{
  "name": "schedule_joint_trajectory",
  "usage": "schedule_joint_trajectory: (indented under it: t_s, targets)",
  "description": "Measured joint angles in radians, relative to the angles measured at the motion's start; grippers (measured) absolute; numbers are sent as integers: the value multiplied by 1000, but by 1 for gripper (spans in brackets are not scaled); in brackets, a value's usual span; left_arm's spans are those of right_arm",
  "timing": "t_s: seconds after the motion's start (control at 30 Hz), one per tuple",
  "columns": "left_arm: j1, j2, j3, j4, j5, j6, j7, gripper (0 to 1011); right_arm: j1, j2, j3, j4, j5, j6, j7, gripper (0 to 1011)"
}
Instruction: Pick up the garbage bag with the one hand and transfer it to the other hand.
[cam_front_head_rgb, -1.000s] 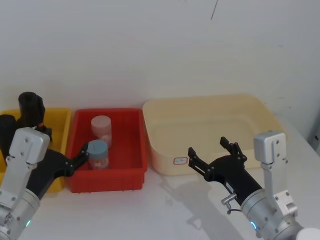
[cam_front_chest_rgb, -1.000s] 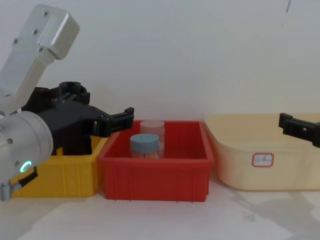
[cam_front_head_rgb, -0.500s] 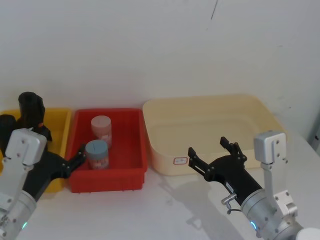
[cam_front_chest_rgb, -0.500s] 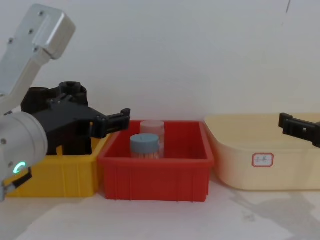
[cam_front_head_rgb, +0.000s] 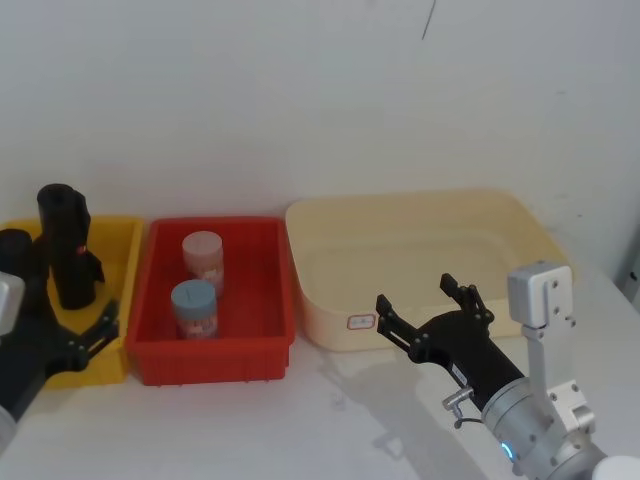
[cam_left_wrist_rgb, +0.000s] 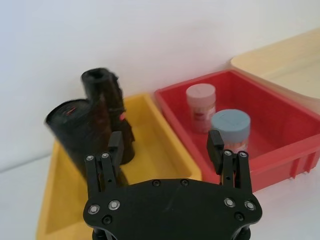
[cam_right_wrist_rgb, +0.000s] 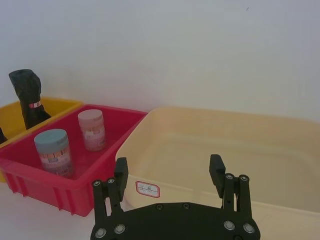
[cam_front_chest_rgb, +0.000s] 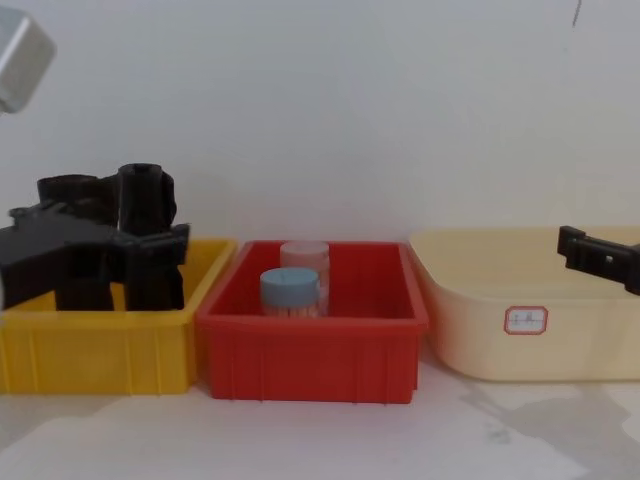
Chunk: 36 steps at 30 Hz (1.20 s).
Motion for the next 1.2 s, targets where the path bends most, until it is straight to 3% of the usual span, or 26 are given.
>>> schedule_joint_trajectory:
  t_s: [0.4,1.2]
  targets:
    - [9,0,-60,-21,-53,86,10,1002,0,0,0,0,0,0,0,1000]
    - [-7,-39,-116,26,-68,158,54,1002,0,0,0,0,0,0,0,1001]
